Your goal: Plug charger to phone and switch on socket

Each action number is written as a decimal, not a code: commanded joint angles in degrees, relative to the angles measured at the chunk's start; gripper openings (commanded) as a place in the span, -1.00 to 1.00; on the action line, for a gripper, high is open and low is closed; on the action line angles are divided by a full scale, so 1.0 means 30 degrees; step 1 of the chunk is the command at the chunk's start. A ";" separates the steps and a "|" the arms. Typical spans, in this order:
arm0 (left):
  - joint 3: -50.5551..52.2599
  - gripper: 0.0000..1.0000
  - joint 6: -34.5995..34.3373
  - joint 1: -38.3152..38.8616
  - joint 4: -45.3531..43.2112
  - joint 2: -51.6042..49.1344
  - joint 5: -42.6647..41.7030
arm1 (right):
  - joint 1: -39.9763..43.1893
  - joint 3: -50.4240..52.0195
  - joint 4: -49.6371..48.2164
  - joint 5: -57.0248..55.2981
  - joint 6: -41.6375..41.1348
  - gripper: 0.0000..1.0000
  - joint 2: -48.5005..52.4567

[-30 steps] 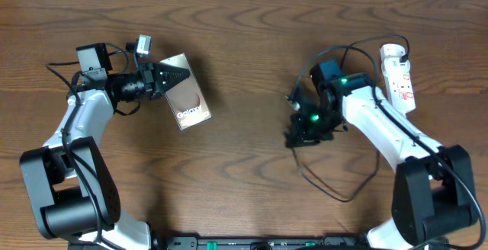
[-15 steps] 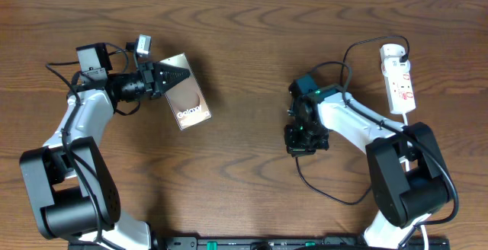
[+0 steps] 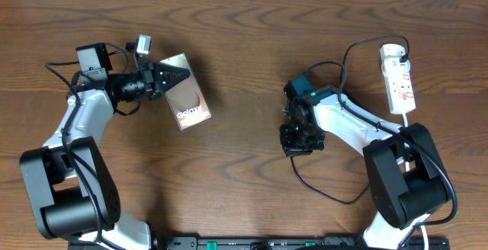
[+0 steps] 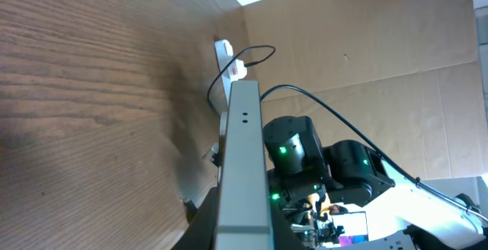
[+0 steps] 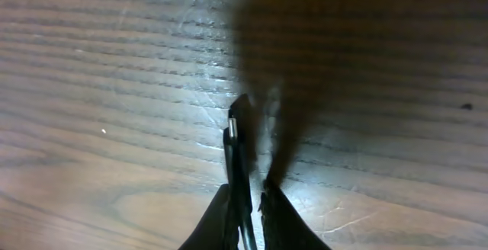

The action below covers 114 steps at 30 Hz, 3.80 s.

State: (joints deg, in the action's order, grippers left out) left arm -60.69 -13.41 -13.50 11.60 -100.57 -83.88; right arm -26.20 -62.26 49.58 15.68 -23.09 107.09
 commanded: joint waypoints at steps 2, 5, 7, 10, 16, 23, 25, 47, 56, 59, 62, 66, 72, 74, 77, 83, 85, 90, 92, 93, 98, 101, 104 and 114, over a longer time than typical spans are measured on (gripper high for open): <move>-0.0350 -0.85 0.0240 -0.0117 -0.0029 0.0051 -0.0882 | -0.0160 0.0226 -0.0197 -0.0911 -0.0226 -0.78 0.0277; -0.0350 -0.86 0.0240 -0.0117 -0.0036 0.0051 -0.0882 | -0.0160 0.0226 -0.0197 -0.0903 -0.0226 -0.85 0.0277; -0.0350 -0.85 0.0240 -0.0117 -0.0029 0.0051 -0.0882 | -0.0160 0.0226 -0.0197 -0.0903 -0.0233 -0.98 0.0277; -0.0350 -0.85 0.0240 -0.0117 -0.0036 0.0051 -0.0882 | -0.0168 0.0226 -0.0197 -0.0903 -0.0233 -0.98 0.0277; -0.0350 -0.85 0.0240 -0.0117 -0.0029 0.0051 -0.0882 | -0.0168 0.0226 -0.0393 -0.0896 -0.0240 -0.98 0.0277; -0.0350 -0.85 0.0240 -0.0117 -0.0036 0.0051 -0.0882 | -0.0160 0.0219 -0.2506 0.7512 0.3978 -0.98 0.0270; -0.0350 -0.85 0.0240 -0.0117 -0.0036 0.0051 -0.0882 | -0.0160 0.0219 -0.3789 1.3646 0.7286 -0.98 0.0270; -0.0350 -0.85 -0.1326 -0.0117 -0.1508 0.0058 -0.2047 | -0.1421 0.0182 -0.9253 2.4582 1.0826 -0.97 0.0277; -0.0350 -0.85 -0.3563 -0.0117 -0.3759 0.0058 -0.2040 | -0.1596 0.0182 -1.3260 2.3824 0.6951 -0.97 0.0277; -0.0350 -0.85 -0.5384 -0.0117 -0.5887 0.0058 -0.1923 | -0.1588 0.0182 -1.3653 2.2607 0.5719 -0.98 0.0277; -0.0350 -0.85 -0.8021 -0.0117 -0.8735 0.0058 -0.1632 | -0.1588 0.0182 -1.4571 2.2469 0.4779 -0.98 0.0277; -0.0350 -0.86 -1.1657 -0.0117 -1.2590 0.0058 -0.1093 | -0.1617 0.0182 -1.6495 2.2462 0.3279 -0.98 0.0284; -0.0350 -0.85 -1.3792 -0.0058 -1.3974 0.0058 -0.1013 | -0.1603 0.0182 -1.9824 2.2301 0.0889 -0.98 0.0284; -0.0350 -0.85 -1.4280 0.0044 -1.3988 0.0058 -0.0954 | -0.1603 0.0182 -2.0487 2.2032 0.0204 -0.98 0.0291; -0.0350 -0.85 -1.4753 0.0444 -1.4127 0.0058 -0.0801 | -0.1603 0.0182 -2.1427 2.1799 -0.0845 -0.98 0.0306; -0.0350 -0.85 -1.5212 0.1304 -1.4637 0.0058 -0.0357 | -0.1588 0.0182 -2.2389 2.1383 -0.2302 -0.98 0.0313; -0.0350 -0.85 -1.5249 0.1515 -1.5001 0.0058 -0.0342 | -0.1588 0.0182 -2.2615 2.1398 -0.2477 -0.98 0.0313; -0.0350 -0.85 -1.5285 0.1603 -1.5132 0.0058 -0.0350 | -0.1588 0.0182 -2.2775 2.1391 -0.2718 -0.98 0.0313; -0.0350 -0.85 -1.5285 0.1603 -1.5132 0.0058 -0.0393 | -0.1581 0.0182 -2.2913 2.1398 -0.2725 -0.98 0.0313; -0.0350 -0.85 -1.5285 0.1603 -1.5132 0.0058 -0.0393 | -0.1581 0.0182 -2.2979 2.1391 -0.2718 -0.98 0.0313; -0.0350 -0.85 -1.5271 0.1603 -1.5212 0.0058 -0.0707 | -0.1552 0.0182 -2.3154 2.1391 -0.2732 -0.98 0.0313; -0.0350 -0.85 -1.5278 0.1603 -1.5460 0.0058 -0.0867 | -0.1494 0.0182 -2.3205 2.1362 -0.2805 -0.98 0.0313; -0.0350 -0.85 -1.5271 0.1617 -1.5555 0.0058 -0.0962 | -0.1399 0.0182 -2.3248 2.1296 -0.2885 -0.98 0.0313; -0.0350 -0.85 -1.5278 0.1617 -1.5686 0.0058 -0.1399 | -0.1224 0.0182 -2.4130 2.1158 -0.3577 -0.98 0.0313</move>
State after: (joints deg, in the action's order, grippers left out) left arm -60.69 -58.57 -8.51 -34.87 -100.62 -86.17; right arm -30.24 -61.65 -21.91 79.55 -32.18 107.63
